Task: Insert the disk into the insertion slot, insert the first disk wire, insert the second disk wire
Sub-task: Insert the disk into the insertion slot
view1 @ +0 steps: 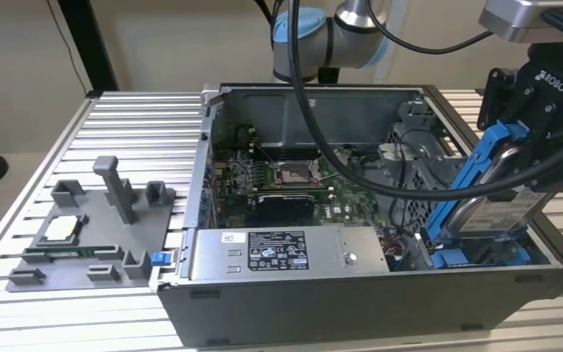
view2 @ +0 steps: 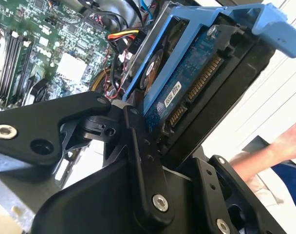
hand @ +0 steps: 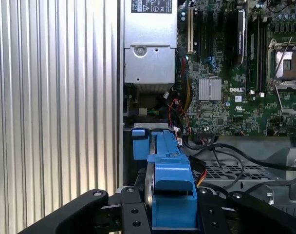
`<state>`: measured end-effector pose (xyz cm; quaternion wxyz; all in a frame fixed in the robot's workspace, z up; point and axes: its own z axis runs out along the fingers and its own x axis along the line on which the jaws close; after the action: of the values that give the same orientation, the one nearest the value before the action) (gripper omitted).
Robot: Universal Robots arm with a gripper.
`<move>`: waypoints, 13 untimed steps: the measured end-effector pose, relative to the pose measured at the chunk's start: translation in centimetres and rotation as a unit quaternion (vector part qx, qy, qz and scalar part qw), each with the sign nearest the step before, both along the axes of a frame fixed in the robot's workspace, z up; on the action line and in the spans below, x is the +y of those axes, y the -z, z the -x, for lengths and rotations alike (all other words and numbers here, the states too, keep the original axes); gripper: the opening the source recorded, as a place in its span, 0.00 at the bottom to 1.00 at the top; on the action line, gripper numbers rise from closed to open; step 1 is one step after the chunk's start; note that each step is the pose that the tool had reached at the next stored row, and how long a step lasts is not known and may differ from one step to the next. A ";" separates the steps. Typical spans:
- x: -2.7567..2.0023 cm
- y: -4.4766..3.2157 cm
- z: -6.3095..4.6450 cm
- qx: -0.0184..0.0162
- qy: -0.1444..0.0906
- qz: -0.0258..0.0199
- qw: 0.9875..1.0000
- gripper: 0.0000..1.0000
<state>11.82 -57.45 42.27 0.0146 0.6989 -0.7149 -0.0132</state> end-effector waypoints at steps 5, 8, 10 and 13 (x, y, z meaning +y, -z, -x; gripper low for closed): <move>-0.07 0.17 0.0 0.000 0.000 0.000 1.000 0.00; -0.15 0.35 0.0 0.000 0.000 -0.001 1.000 0.00; -0.17 0.48 0.0 0.000 0.000 -0.001 1.000 0.00; -0.20 0.72 0.0 0.000 0.000 -0.001 1.000 0.00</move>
<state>11.82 -57.65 41.55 0.0141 0.6989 -0.7149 -0.0137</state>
